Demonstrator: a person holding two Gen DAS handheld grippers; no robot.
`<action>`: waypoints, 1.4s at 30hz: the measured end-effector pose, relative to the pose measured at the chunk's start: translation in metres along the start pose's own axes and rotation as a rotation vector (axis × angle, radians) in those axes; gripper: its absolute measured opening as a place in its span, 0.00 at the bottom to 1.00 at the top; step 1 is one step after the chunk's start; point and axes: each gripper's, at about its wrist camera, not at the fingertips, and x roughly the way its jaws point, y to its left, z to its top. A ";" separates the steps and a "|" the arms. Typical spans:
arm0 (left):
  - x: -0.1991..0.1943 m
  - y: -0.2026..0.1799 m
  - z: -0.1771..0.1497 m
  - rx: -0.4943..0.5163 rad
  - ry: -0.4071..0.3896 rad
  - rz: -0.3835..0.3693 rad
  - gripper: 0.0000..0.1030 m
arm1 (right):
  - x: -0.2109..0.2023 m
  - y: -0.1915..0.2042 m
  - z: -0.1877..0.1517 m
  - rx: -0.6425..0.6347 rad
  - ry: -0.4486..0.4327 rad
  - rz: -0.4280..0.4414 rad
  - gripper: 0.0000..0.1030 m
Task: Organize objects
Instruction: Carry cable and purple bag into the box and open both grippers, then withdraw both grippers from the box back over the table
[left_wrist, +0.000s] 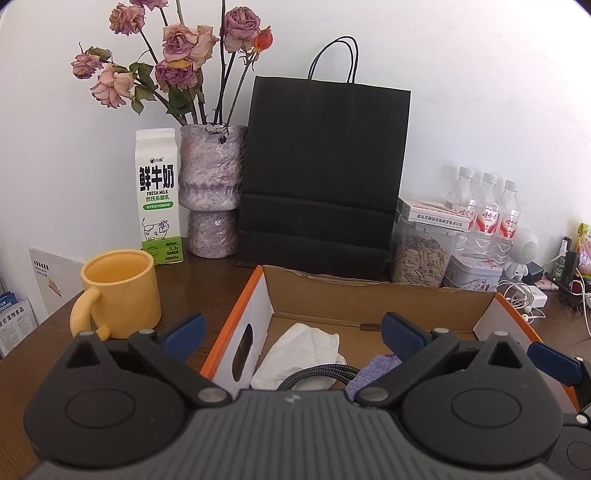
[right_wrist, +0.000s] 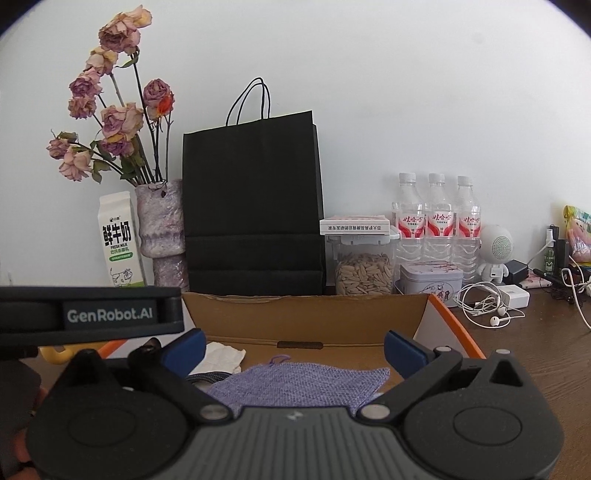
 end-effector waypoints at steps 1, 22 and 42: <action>-0.001 0.001 -0.001 0.003 -0.006 -0.001 1.00 | -0.002 0.000 0.000 -0.001 0.000 -0.004 1.00; -0.070 0.053 -0.030 -0.079 -0.121 0.027 1.00 | -0.073 0.016 -0.009 -0.108 -0.075 0.046 1.00; -0.123 0.067 -0.089 -0.022 -0.063 -0.031 1.00 | -0.150 -0.001 -0.046 -0.149 -0.095 0.048 1.00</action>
